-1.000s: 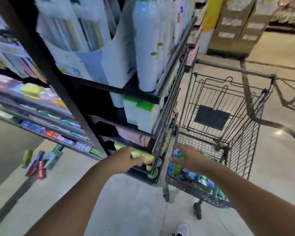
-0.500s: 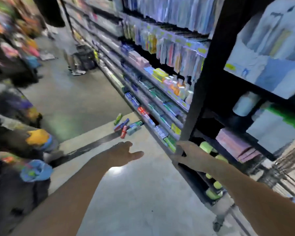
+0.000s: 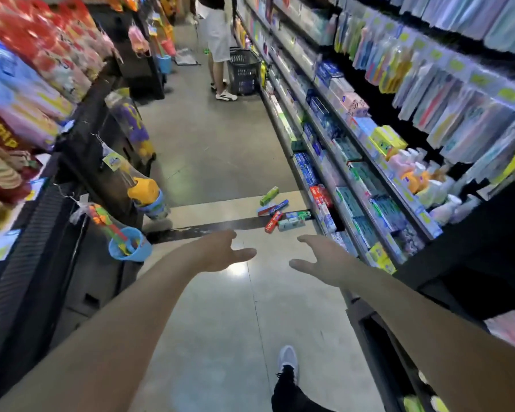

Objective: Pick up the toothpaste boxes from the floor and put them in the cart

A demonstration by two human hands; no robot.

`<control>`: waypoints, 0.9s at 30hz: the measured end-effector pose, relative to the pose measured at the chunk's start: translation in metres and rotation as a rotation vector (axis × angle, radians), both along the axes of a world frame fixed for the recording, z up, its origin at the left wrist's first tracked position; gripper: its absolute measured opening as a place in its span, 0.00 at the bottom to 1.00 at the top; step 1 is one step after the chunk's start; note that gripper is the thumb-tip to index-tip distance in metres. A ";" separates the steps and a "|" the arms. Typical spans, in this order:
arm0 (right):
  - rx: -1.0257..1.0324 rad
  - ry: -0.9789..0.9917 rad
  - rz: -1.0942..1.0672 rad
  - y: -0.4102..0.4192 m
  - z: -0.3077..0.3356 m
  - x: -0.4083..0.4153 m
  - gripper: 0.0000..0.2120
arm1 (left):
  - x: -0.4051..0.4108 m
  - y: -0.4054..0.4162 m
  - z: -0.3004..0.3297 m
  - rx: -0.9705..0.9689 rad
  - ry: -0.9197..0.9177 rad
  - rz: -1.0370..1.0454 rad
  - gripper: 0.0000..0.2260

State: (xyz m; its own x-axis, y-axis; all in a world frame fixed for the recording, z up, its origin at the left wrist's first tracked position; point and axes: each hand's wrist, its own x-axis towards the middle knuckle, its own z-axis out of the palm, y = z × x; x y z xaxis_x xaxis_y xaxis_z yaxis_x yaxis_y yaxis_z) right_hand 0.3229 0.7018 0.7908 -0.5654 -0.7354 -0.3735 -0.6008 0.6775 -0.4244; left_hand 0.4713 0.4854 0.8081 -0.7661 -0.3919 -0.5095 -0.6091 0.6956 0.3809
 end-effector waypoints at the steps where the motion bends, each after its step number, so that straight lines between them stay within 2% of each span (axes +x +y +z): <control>1: -0.003 0.005 0.018 -0.009 0.000 -0.013 0.35 | -0.009 -0.007 0.001 0.010 0.015 0.010 0.39; 3: -0.021 -0.002 0.034 -0.025 0.002 -0.040 0.34 | -0.029 -0.023 0.006 0.014 0.024 0.020 0.41; 7: -0.026 -0.025 0.054 -0.055 0.002 -0.097 0.32 | -0.076 -0.051 0.010 -0.031 -0.038 0.053 0.23; 11: -0.013 -0.007 0.070 -0.090 0.000 -0.149 0.34 | -0.121 -0.078 0.014 -0.042 -0.046 0.107 0.31; 20: 0.033 -0.045 0.072 -0.185 -0.021 -0.225 0.28 | -0.187 -0.163 -0.006 0.028 -0.079 0.145 0.35; 27: 0.054 -0.071 0.022 -0.300 -0.045 -0.274 0.38 | -0.248 -0.287 -0.033 0.062 -0.060 0.090 0.39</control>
